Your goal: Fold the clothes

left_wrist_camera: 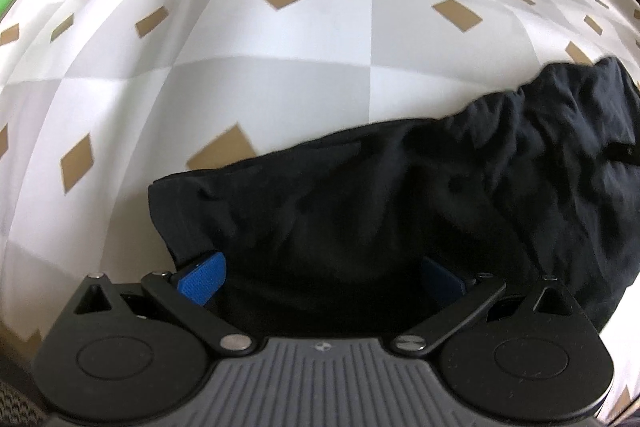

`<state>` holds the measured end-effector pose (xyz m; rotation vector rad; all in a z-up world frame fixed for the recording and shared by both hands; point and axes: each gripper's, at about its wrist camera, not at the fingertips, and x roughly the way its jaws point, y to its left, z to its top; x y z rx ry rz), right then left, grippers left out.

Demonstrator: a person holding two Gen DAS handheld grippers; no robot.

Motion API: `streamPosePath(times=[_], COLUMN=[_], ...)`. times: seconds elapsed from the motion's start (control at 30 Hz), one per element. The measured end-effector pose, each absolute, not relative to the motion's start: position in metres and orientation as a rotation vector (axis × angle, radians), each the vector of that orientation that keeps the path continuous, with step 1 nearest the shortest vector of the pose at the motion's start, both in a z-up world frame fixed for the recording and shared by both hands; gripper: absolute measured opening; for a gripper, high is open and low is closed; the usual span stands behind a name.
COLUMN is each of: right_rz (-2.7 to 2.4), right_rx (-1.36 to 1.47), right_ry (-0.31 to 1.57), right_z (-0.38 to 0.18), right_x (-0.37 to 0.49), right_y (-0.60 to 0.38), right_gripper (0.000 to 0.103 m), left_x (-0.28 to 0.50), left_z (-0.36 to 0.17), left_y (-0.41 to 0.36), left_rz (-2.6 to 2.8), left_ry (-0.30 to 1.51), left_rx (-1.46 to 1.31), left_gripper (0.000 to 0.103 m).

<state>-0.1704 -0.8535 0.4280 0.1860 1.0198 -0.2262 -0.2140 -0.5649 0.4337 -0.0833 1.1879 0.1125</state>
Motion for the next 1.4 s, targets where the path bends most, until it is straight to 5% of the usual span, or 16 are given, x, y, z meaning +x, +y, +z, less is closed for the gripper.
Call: streamPosePath(times=[0.47, 1.4], right_rz=[-0.526, -0.382], right_rx=[0.325, 0.169], right_ry=[1.016, 1.018], right_z=[0.428, 0.431], right_x=[-0.241, -0.262], right_y=[-0.847, -0.84], right_gripper=[0.093, 0.09], left_x=[-0.161, -0.264], left_z=[0.431, 0.424], left_y=[-0.558, -0.562], left_rz=[-0.006, 0.035], left_ry=[1.179, 1.229], left_rx=[-0.031, -0.034], left_gripper=[0.103, 0.103])
